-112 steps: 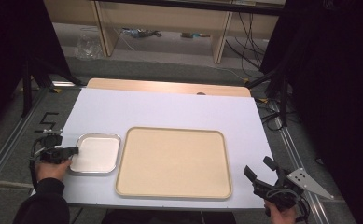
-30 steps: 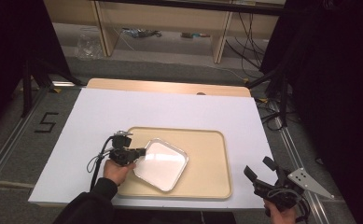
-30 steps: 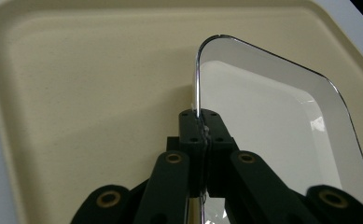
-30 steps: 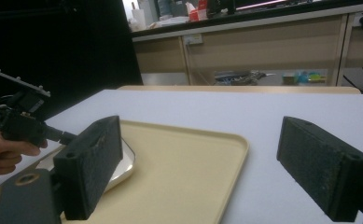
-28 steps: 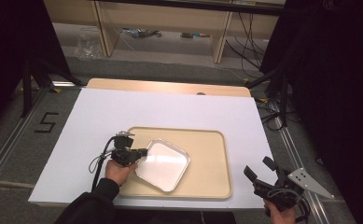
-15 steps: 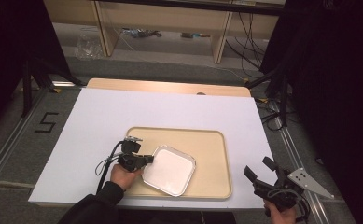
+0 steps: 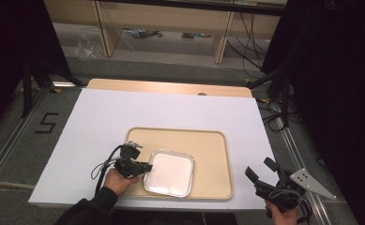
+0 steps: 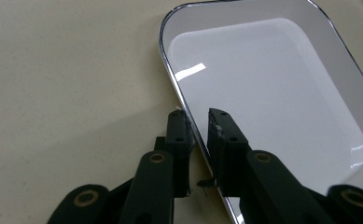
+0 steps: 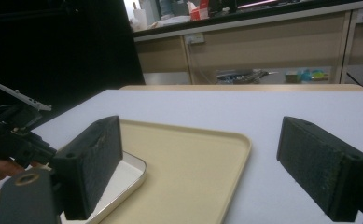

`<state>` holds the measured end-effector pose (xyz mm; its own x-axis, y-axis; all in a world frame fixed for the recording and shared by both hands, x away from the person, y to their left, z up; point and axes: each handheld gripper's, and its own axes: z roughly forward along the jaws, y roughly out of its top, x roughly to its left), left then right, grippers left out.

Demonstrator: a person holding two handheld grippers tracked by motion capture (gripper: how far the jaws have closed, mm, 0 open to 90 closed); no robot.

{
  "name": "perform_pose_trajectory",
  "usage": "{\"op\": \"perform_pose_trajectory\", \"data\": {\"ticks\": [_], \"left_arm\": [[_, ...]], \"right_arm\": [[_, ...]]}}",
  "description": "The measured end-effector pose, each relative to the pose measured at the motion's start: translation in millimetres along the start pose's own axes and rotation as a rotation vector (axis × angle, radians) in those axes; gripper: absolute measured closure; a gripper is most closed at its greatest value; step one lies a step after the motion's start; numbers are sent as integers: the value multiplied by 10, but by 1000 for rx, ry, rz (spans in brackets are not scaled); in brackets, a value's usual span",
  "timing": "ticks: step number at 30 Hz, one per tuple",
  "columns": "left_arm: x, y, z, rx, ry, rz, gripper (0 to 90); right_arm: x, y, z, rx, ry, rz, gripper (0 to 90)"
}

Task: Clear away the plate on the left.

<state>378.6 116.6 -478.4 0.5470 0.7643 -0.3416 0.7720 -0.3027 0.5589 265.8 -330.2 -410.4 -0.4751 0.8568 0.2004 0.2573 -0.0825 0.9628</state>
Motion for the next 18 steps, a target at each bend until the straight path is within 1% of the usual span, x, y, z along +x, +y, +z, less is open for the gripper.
{"op": "perform_pose_trajectory", "data": {"ticks": [2,3,4,5,6,7,8,9,10,11,13,14,15,16,17,18], "left_arm": [[-5,-32,-21,3,-9,1,765],[-11,-47,-34,9,-12,-6,759],[-3,-62,-54,21,-22,7,759],[-26,-82,-53,4,-27,-14,760],[-31,-97,-68,12,-26,0,756],[-41,-108,-79,15,-16,14,751],[-60,-119,-85,14,-14,6,747],[-51,-125,-97,30,-19,25,742],[-70,-134,-92,19,-28,3,737],[-65,-141,-103,31,-31,19,733],[-84,-151,-101,29,-39,13,730],[-86,-155,-109,39,-39,29,728],[-105,-163,-98,22,-42,14,724],[-92,-164,-110,47,-49,36,726],[-104,-172,-111,41,-44,31,724],[-115,-175,-104,31,-45,19,724]], "right_arm": [[0,-3,7,-11,-1,-1,151],[19,-3,7,7,10,30,151],[-4,1,3,4,-4,-7,151],[9,0,0,8,-3,10,151],[20,-3,12,7,19,34,151],[17,-2,11,8,23,29,151],[12,0,11,7,14,15,151],[11,0,11,6,14,16,151],[11,1,4,12,8,18,151],[7,2,-4,14,-1,14,151],[-1,2,-1,7,-2,0,151],[5,2,0,11,-1,7,151],[-3,0,3,7,5,-4,151],[-7,1,9,3,2,-12,151],[-7,1,9,3,2,-11,151],[18,-2,12,11,15,30,151]]}}
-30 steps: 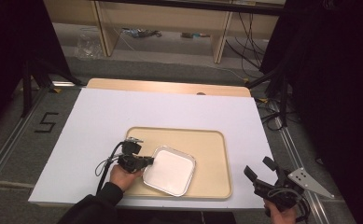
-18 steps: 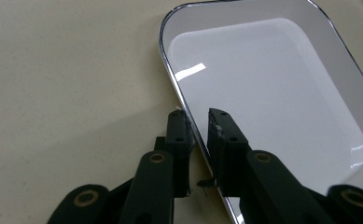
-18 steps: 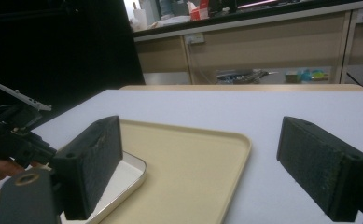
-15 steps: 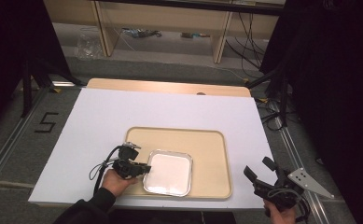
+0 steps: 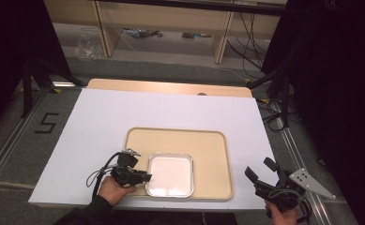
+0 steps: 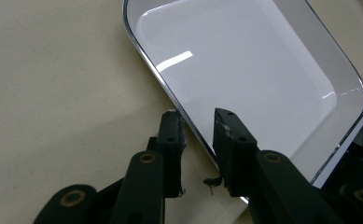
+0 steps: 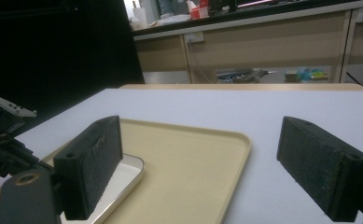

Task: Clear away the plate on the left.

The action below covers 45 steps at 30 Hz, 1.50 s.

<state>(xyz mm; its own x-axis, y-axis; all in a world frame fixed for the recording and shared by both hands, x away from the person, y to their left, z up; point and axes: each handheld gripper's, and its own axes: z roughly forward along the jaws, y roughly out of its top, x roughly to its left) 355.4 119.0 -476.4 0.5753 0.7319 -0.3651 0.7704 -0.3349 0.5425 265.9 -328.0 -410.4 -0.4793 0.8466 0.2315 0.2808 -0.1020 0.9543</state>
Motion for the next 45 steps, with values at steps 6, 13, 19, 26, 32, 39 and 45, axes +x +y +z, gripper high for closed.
{"op": "perform_pose_trajectory", "data": {"ticks": [6,13,19,26,32,39,45], "left_arm": [[-60,-5,28,-4,-19,10,725],[-76,-7,37,5,-26,15,715],[-103,-14,40,9,-29,23,710],[-88,-11,-18,-16,-61,4,653],[-99,4,-90,-57,-57,-20,540],[-96,16,-188,-120,-29,8,458],[-102,30,-278,-210,-7,-14,291]], "right_arm": [[3,5,-3,3,-15,-12,151],[-1,0,-2,0,0,1,151],[-12,6,-14,-2,-18,-21,151],[0,-1,-1,2,2,3,151],[-2,-4,0,-4,5,3,151],[-1,0,-5,8,2,-1,151],[-1,0,-4,8,5,-4,152]]}}
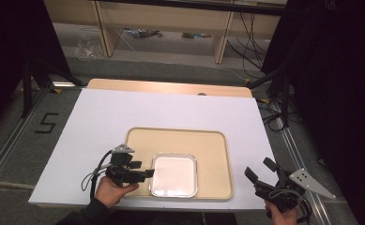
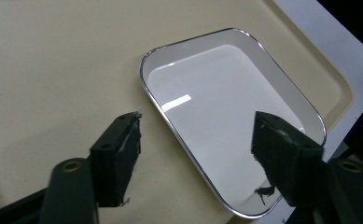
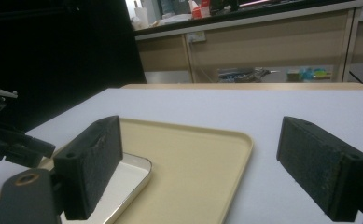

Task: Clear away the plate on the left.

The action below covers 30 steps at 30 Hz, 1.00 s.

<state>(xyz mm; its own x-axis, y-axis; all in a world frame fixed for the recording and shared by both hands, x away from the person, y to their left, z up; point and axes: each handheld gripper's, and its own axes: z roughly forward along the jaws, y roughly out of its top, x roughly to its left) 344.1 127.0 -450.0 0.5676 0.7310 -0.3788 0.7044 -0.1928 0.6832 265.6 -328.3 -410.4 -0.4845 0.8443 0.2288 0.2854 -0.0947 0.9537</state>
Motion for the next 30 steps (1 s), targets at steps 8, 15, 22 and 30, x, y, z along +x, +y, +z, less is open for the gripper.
{"op": "perform_pose_trajectory", "data": {"ticks": [8,15,22,30], "left_arm": [[4,5,-111,-92,-2,36,191],[33,1,-217,-163,-5,41,192],[42,-5,-294,-186,5,50,195],[11,-30,-428,-271,8,99,188]], "right_arm": [[0,0,1,-1,1,-3,152],[0,-1,3,-2,1,-1,152],[-1,-1,3,-4,1,-6,152],[7,2,3,3,-9,0,152]]}}
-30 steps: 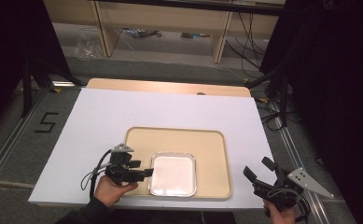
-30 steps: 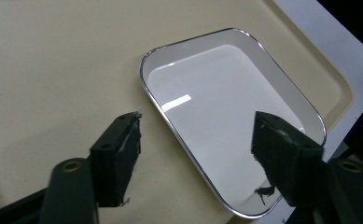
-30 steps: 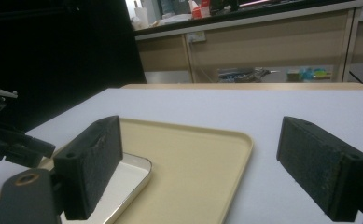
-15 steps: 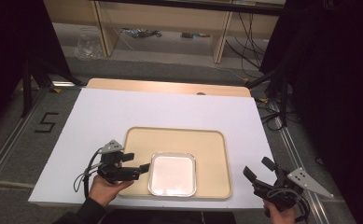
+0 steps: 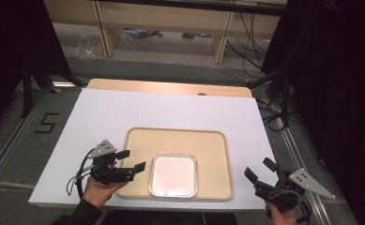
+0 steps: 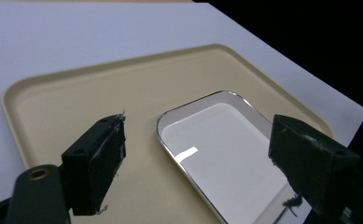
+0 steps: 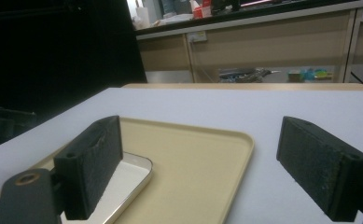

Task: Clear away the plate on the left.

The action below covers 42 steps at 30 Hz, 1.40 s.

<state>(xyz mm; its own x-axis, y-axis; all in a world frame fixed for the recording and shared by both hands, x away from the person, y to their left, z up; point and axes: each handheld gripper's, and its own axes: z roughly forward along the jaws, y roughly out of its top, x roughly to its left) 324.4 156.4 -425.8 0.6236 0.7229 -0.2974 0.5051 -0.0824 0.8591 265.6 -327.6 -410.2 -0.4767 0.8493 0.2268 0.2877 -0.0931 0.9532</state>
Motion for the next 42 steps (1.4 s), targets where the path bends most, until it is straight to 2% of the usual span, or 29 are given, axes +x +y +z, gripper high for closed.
{"op": "perform_pose_trajectory", "data": {"ticks": [2,4,8,11,16,19,24,32,35,42], "left_arm": [[-4,4,-31,-17,-2,21,187],[-14,-2,-54,-34,3,9,187],[-19,-2,-111,-49,11,30,186],[-17,-6,-141,-55,19,30,186],[-10,-10,-205,-87,23,30,182],[-13,-12,-257,-109,19,51,178],[-26,-21,-312,-137,34,60,177],[-12,-36,-406,-160,51,61,175],[1,-42,-444,-166,58,61,175],[23,-61,-511,-175,63,57,174]], "right_arm": [[1,0,1,-1,-2,-1,152],[0,-1,2,-2,1,0,152],[5,-2,3,-1,1,3,152],[7,-2,3,2,0,4,152],[7,-1,1,1,3,5,152],[10,-2,3,3,4,8,152],[11,-3,2,3,5,7,152],[12,-3,3,4,5,8,152],[7,-4,-2,2,19,3,152],[12,-2,0,12,8,7,152]]}}
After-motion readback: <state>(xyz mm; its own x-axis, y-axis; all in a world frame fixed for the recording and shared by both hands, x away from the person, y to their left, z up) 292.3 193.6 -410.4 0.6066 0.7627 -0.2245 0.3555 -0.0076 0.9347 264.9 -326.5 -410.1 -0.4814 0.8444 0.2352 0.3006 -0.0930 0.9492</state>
